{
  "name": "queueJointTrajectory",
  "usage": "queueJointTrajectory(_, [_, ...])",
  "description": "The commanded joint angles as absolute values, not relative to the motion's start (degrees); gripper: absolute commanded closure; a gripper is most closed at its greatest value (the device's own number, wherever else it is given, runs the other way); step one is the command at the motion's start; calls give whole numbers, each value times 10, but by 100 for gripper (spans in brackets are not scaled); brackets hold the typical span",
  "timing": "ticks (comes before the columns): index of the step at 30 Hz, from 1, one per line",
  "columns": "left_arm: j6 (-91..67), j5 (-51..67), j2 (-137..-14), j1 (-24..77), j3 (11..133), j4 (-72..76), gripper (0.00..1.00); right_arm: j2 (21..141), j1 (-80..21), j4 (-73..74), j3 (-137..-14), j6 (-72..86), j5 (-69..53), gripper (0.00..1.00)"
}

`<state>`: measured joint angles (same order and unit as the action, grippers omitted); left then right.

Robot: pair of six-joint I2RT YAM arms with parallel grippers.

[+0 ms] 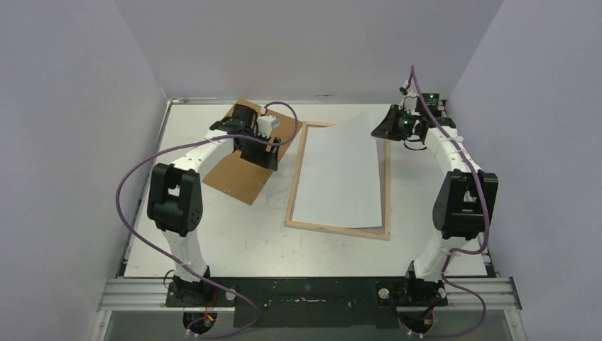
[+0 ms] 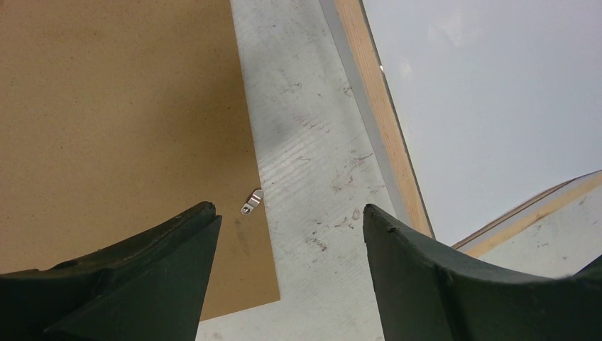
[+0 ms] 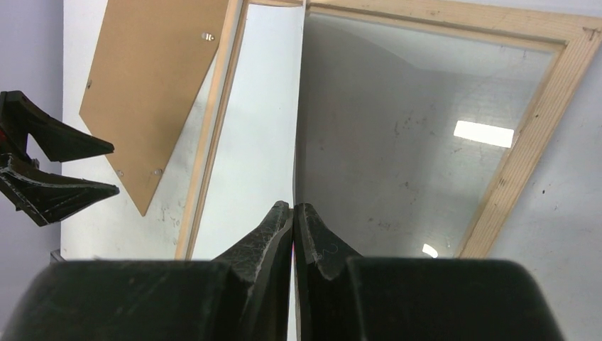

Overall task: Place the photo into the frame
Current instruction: Adjust the photo frame item on the photo frame.

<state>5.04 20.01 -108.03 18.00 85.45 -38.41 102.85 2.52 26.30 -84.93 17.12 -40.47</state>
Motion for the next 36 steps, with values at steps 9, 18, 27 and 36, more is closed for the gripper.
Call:
queueJointTrajectory(9, [51, 214, -1055, 177, 862, -380, 28, 1034, 5, 238, -835, 178, -389, 95])
queueJointTrajectory(18, [50, 216, -1056, 177, 861, -379, 28, 1029, 4, 238, -822, 181, -350, 85])
queueJointTrajectory(27, [52, 219, -1057, 177, 866, -383, 28, 1023, -9, 314, -833, 165, -208, 28])
queueJointTrajectory(36, [52, 214, -1056, 176, 874, -392, 24, 996, -20, 352, -849, 175, -46, 20])
